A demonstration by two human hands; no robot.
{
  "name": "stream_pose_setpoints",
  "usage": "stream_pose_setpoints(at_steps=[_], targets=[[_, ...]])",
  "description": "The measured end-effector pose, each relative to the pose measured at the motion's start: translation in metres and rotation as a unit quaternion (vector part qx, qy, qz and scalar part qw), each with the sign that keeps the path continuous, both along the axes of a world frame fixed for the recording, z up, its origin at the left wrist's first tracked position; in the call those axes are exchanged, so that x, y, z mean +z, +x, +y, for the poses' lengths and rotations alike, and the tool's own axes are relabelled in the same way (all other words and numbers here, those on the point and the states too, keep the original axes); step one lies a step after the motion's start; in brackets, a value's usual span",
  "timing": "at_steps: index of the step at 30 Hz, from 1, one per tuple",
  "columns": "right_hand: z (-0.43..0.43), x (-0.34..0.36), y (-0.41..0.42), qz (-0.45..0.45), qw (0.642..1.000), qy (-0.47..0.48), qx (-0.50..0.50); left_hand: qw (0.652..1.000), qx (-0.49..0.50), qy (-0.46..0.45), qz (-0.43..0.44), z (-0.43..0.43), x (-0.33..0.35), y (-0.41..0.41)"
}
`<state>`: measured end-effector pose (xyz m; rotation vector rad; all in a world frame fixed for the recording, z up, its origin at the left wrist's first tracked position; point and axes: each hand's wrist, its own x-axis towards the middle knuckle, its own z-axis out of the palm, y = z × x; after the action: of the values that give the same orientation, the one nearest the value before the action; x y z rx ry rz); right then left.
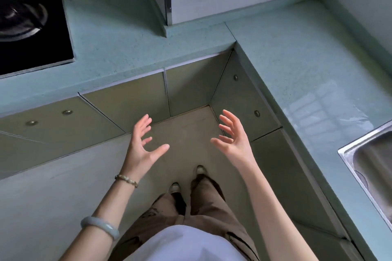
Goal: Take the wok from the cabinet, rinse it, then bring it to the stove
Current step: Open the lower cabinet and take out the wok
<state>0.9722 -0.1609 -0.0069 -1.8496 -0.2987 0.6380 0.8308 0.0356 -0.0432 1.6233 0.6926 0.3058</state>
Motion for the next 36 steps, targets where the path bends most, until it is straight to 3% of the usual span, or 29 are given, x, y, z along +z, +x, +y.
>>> stream_pose_setpoints(at_steps=[9,16,29,36], targets=[[0.047,-0.015,0.098,0.028,0.989,-0.011,0.146,0.988,0.152,-0.003,0.019,0.012,-0.010,0.048],[0.069,-0.028,0.158,0.041,0.978,-0.031,0.204,0.975,0.219,-0.011,0.033,0.008,-0.020,0.086],[0.093,-0.057,0.191,0.053,0.963,-0.050,0.261,0.964,0.259,-0.021,0.051,0.019,-0.042,0.119],[0.075,-0.067,0.172,0.043,0.968,-0.047,0.241,0.969,0.241,-0.012,0.048,0.005,-0.053,0.103]])
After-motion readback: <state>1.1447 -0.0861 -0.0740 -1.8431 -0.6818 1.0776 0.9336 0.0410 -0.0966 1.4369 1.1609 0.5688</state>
